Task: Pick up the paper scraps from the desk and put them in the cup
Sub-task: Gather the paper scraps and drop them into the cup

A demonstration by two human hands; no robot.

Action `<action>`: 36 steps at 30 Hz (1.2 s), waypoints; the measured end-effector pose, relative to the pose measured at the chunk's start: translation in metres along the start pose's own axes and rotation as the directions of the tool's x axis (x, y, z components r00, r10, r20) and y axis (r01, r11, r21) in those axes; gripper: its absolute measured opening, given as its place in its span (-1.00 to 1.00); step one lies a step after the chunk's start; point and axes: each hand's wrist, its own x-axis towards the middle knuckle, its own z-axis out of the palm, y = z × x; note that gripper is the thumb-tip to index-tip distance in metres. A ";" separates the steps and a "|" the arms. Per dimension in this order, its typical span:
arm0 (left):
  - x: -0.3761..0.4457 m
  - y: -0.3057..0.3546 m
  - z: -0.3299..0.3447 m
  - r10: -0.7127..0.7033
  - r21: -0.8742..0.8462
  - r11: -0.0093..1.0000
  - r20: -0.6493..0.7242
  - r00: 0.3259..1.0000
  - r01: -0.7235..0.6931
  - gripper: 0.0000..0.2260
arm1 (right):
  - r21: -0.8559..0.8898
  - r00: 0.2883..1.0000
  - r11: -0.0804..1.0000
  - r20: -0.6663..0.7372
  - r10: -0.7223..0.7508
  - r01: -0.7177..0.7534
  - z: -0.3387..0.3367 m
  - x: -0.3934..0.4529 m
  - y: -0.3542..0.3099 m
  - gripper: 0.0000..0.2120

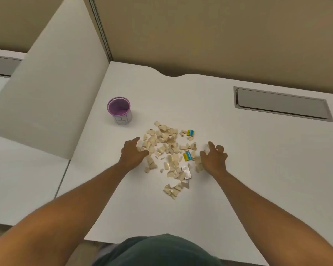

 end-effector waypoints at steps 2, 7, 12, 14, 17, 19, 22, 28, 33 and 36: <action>0.009 0.010 0.002 0.051 -0.054 0.997 0.009 0.999 -0.050 -0.33 | -0.029 0.999 0.999 0.030 -0.030 0.031 0.006 0.007 -0.010 -0.46; 0.025 0.030 0.021 0.107 -0.066 0.992 0.066 0.992 -0.103 -0.32 | -0.115 0.961 0.956 0.094 -0.260 0.270 0.032 0.018 -0.034 -0.49; 0.031 0.031 0.039 0.245 0.168 0.943 0.232 0.941 -0.287 -0.08 | -0.234 0.852 0.821 0.209 -0.480 0.521 0.050 0.013 -0.053 -0.42; 0.032 0.028 0.044 0.300 0.239 0.901 0.259 0.918 -0.362 -0.07 | -0.317 0.809 0.744 0.252 -0.532 0.588 0.056 0.012 -0.055 -0.39; 0.035 0.025 0.048 0.350 0.311 0.857 0.233 0.907 -0.410 -0.18 | -0.407 0.790 0.679 0.261 -0.554 0.611 0.063 0.011 -0.055 -0.46; 0.035 0.025 0.050 0.369 0.328 0.848 0.197 0.908 -0.416 -0.30 | -0.399 0.789 0.683 0.237 -0.567 0.611 0.066 0.008 -0.056 -0.56; 0.033 0.026 0.052 0.386 0.291 0.864 0.141 0.912 -0.411 -0.52 | -0.356 0.788 0.704 0.231 -0.571 0.615 0.067 0.005 -0.055 -0.66; 0.029 0.021 0.053 0.301 0.188 0.933 0.065 0.951 -0.308 -0.78 | -0.413 0.752 0.631 0.301 -0.586 0.657 0.063 0.007 -0.056 -0.66; 0.026 0.010 0.044 0.217 -0.004 0.976 -0.050 0.975 -0.217 -0.80 | -0.136 0.884 0.875 0.134 -0.449 0.465 0.056 0.006 -0.058 -0.76; 0.021 0.014 0.027 0.148 -0.162 0.973 -0.108 0.983 -0.164 -0.87 | 0.129 0.947 0.942 0.041 -0.318 0.310 0.050 0.002 -0.064 -0.82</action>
